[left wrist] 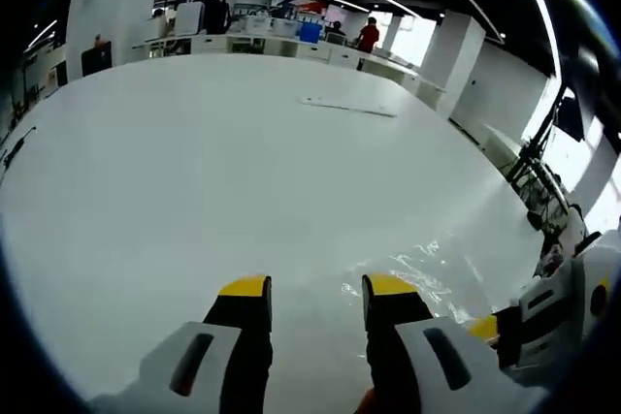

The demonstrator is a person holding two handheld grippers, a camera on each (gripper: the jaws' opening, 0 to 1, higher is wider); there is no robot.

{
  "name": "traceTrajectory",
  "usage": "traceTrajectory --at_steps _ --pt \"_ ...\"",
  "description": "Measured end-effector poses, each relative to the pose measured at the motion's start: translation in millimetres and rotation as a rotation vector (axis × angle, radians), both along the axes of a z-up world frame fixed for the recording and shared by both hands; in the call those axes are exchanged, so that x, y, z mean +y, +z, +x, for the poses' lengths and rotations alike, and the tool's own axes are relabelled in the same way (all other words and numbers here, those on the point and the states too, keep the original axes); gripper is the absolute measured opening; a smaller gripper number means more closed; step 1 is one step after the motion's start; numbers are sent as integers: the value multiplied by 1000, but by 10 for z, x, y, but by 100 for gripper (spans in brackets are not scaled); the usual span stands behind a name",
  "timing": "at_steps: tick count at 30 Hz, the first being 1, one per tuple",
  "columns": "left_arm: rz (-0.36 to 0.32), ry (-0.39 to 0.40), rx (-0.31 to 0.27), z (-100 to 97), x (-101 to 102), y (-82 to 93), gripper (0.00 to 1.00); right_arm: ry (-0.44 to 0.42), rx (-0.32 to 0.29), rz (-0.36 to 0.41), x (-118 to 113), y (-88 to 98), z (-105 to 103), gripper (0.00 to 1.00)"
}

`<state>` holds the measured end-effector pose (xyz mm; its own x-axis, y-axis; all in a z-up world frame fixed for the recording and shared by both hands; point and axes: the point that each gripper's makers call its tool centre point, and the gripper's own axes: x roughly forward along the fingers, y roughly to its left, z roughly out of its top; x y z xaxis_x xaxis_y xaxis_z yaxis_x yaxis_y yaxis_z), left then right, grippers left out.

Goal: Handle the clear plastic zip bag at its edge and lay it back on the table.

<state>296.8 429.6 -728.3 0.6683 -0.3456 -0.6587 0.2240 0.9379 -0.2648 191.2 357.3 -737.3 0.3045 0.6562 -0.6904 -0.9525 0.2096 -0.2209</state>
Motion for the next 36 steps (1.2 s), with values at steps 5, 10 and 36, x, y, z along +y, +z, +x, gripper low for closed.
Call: traceTrajectory --at_steps 5,10,36 --pt "-20 33 32 38 28 -109 33 15 -8 -5 6 24 -5 0" --pt "-49 50 46 93 2 -174 31 25 -16 -8 -5 80 4 0" --pt "-171 64 96 128 -72 -114 0 37 -41 -28 -86 27 78 0"
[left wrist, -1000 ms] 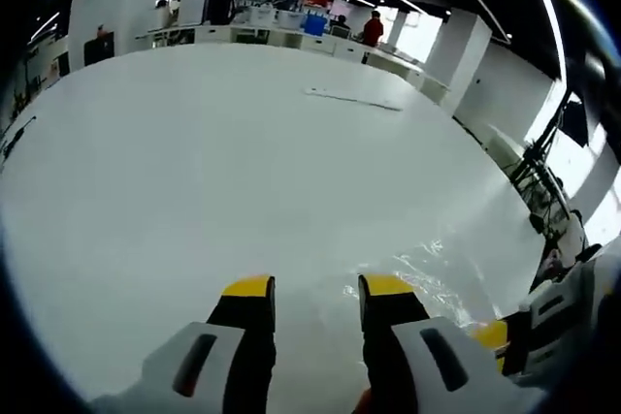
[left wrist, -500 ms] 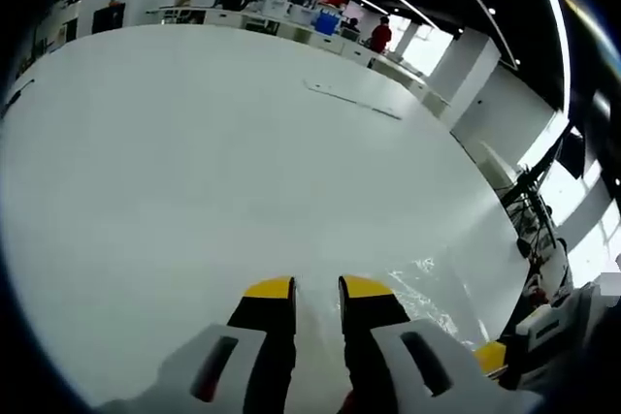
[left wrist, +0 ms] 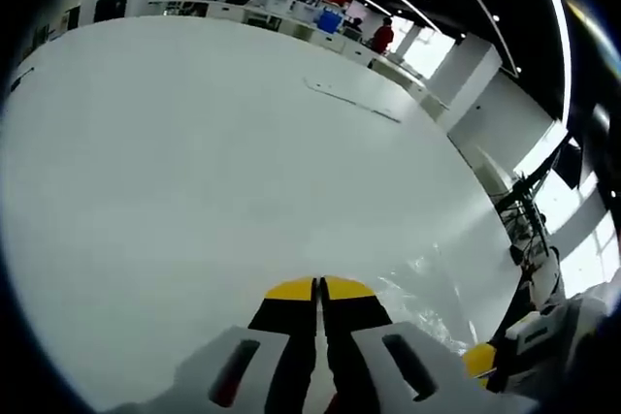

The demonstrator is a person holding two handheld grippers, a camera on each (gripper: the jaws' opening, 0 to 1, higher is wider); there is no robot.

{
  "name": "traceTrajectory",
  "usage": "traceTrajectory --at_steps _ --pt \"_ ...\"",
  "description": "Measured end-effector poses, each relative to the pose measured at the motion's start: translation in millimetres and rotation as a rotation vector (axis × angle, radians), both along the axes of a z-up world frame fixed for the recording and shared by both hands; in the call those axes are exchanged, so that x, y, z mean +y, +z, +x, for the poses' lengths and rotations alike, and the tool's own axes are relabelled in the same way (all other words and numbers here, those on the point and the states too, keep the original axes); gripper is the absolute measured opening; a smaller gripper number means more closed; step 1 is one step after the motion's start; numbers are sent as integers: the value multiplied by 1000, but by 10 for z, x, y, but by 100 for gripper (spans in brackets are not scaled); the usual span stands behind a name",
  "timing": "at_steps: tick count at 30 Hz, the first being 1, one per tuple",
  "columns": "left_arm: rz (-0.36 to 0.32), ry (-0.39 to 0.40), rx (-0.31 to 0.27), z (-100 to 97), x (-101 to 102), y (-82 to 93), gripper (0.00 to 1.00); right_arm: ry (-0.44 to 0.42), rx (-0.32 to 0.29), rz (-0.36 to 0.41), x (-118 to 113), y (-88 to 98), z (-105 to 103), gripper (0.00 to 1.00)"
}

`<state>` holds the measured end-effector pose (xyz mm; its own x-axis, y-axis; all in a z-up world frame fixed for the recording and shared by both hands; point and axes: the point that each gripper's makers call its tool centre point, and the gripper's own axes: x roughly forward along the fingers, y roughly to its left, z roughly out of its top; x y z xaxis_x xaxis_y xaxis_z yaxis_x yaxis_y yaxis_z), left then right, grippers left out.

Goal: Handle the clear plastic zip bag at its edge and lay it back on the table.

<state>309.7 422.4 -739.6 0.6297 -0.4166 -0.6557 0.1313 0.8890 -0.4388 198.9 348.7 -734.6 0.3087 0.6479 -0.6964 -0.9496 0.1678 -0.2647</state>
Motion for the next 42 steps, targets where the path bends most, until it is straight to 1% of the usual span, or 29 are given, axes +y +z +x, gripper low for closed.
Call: traceTrajectory --at_steps 12,16,21,30,35,39,42 --pt "-3 15 -9 -80 134 64 0 -61 10 -32 -174 -102 152 0" --pt "-8 20 -10 -107 160 72 0 -81 20 -24 -200 -113 200 0" --pt "-12 23 -10 -136 170 83 0 -109 30 -15 -217 -110 268 0" --pt "-39 23 -10 -230 165 133 0 -142 30 -29 -293 -128 430 0" --pt "-55 25 -4 -284 138 124 0 -155 30 -37 -339 -116 524 0" --pt "-58 47 -1 -331 131 99 0 -170 37 -37 -364 -123 578 0" --pt "-66 95 6 -333 150 69 0 -180 49 -43 -382 -152 581 0"
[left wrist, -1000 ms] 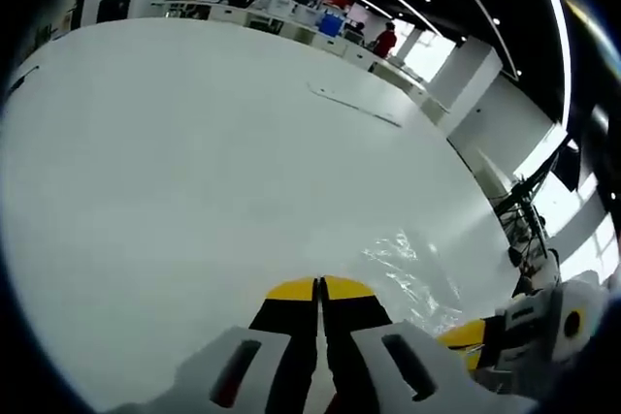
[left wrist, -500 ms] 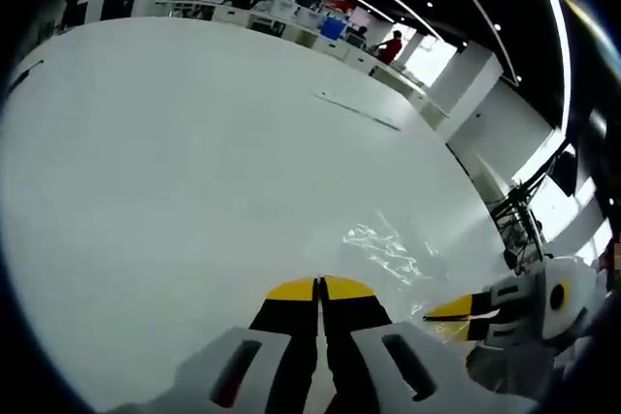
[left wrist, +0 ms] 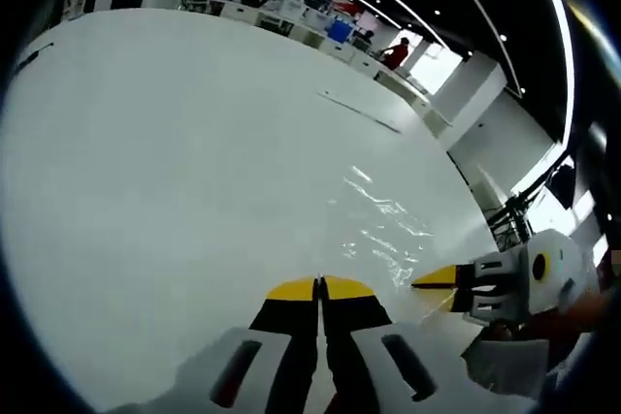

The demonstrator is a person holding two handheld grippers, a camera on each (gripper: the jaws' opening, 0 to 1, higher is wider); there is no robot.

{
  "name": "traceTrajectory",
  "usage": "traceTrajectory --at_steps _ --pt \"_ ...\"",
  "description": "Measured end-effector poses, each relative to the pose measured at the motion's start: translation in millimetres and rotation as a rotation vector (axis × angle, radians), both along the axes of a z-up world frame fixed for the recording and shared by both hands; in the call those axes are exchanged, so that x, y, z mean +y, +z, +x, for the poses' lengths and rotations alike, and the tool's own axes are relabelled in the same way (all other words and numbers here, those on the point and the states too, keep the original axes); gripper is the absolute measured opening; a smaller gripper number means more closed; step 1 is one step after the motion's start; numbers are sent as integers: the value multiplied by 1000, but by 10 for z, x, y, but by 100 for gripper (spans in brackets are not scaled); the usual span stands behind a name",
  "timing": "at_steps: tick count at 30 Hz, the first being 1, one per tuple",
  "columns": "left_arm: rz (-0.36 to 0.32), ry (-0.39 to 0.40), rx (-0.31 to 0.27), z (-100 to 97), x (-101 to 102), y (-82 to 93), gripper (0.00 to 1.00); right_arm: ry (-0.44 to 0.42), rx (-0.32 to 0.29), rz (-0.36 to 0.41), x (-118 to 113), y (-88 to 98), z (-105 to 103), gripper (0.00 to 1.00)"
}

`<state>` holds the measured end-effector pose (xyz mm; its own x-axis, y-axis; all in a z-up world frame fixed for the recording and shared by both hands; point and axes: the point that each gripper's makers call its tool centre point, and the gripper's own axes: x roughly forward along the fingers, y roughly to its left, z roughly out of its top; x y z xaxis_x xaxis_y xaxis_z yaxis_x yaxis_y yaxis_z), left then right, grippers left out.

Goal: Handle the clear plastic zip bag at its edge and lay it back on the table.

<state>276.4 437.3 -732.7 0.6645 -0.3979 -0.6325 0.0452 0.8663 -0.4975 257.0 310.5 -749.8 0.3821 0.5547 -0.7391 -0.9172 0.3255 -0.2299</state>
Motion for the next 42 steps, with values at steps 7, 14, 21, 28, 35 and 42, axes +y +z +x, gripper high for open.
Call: traceTrajectory --at_steps 7,14,21,28,35,42 --pt "-6 47 -1 3 -25 44 0 -49 52 0 -184 -44 -7 8" --pt "12 51 -15 -8 -36 141 0 -180 68 69 -473 124 245 14" --pt "24 56 -19 2 -52 201 0 -203 28 83 -511 398 419 18" --pt "29 59 -18 -18 -78 232 0 -184 91 198 -133 433 377 25" --pt "28 66 -21 2 -70 247 0 -94 136 222 403 378 38 31" --pt "32 60 -21 2 -68 245 0 -68 175 214 689 245 -144 37"
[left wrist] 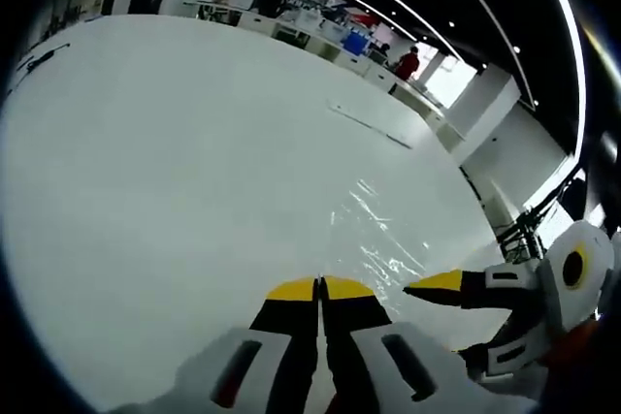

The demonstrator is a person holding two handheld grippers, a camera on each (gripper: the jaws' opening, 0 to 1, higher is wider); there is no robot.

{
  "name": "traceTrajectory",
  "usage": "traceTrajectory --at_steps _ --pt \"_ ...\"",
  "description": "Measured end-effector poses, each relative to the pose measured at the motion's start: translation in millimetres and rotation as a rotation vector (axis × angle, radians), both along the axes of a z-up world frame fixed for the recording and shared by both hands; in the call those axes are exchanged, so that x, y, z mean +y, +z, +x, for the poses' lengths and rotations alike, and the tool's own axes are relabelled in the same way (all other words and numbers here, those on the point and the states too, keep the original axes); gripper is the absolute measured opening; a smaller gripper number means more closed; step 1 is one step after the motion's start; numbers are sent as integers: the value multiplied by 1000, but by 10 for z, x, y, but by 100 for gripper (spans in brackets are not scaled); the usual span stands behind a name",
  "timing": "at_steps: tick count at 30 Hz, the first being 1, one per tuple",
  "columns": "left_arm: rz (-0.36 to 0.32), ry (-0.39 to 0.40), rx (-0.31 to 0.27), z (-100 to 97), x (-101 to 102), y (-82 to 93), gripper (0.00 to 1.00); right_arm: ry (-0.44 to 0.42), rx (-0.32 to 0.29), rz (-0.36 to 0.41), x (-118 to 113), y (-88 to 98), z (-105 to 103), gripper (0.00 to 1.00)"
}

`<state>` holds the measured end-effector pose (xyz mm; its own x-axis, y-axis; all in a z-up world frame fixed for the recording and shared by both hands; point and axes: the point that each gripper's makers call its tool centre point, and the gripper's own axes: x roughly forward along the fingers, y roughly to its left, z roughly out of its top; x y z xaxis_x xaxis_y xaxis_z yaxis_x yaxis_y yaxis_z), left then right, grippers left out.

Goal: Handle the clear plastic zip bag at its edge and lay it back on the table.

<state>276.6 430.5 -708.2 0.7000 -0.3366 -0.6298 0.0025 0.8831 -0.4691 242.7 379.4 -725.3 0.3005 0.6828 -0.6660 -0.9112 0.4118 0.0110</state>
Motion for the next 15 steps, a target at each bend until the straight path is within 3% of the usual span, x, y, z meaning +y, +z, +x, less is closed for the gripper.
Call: traceTrajectory --at_steps 7,15 --pt "-2 -6 3 -12 -8 -4 0 3 12 -4 115 -49 -50 41" --pt "-8 -7 -6 8 -18 57 0 -18 20 -10 200 -107 36 43"
